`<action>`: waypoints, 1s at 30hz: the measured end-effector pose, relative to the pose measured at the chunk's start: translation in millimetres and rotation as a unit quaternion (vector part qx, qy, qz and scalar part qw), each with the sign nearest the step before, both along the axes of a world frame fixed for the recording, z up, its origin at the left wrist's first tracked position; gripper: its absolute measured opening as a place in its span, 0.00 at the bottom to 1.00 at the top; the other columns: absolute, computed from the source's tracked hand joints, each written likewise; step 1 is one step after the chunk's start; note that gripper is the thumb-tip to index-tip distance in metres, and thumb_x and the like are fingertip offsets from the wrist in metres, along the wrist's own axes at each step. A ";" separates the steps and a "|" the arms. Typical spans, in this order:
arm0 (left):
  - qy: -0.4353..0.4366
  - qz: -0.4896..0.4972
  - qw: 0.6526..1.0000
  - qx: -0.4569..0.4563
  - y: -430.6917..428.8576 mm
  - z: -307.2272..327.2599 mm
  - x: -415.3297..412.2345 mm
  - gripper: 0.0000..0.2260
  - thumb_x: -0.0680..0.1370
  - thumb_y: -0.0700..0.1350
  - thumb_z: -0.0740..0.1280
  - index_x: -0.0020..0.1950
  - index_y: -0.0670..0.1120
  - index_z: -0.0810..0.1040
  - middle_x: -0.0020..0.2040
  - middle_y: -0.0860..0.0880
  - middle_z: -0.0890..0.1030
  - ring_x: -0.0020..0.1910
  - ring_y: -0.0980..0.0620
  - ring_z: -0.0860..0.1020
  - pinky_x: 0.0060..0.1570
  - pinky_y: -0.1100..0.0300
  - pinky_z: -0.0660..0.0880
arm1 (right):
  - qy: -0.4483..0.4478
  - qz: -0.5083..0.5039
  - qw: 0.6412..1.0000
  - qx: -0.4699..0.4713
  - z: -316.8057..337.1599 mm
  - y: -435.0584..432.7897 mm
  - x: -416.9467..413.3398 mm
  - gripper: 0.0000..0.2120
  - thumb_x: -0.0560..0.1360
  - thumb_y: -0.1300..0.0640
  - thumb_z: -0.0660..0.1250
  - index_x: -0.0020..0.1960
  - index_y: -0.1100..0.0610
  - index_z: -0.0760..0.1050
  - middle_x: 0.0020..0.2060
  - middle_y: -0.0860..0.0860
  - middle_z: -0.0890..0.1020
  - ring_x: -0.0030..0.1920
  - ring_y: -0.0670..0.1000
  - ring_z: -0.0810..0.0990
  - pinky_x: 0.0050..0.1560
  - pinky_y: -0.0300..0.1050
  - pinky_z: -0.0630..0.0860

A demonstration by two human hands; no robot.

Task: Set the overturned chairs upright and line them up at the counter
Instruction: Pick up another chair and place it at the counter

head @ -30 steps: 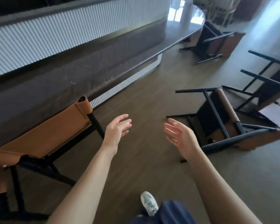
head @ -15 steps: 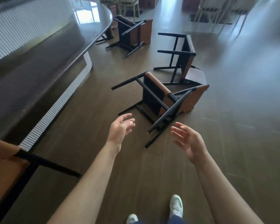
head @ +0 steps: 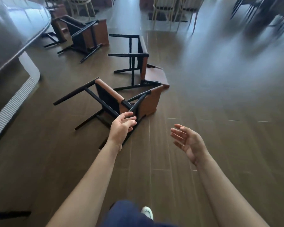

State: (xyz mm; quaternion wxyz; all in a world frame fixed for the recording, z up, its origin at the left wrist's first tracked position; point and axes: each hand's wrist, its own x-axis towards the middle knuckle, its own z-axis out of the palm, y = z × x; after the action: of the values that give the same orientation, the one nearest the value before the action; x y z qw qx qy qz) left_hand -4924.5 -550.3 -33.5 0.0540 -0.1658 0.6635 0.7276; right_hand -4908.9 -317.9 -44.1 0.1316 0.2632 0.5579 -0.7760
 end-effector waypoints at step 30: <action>-0.030 -0.118 0.990 -0.068 191.3 -15.2 -432.3 0.11 0.77 0.34 0.65 0.55 0.48 0.79 0.54 0.46 0.83 0.57 0.47 0.80 0.59 0.52 0.77 | -0.028 -0.059 0.995 -0.077 -18.5 166.2 -385.4 0.11 0.79 0.56 0.60 0.52 0.55 0.80 0.49 0.53 0.85 0.48 0.49 0.84 0.48 0.44 0.76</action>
State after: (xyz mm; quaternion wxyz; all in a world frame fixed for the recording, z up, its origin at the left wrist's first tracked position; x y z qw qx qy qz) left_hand -5356.9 -359.0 -48.7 0.1477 -0.1119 0.7244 0.6640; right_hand -5294.3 -151.7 -62.6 0.1207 0.3069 0.4763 -0.8151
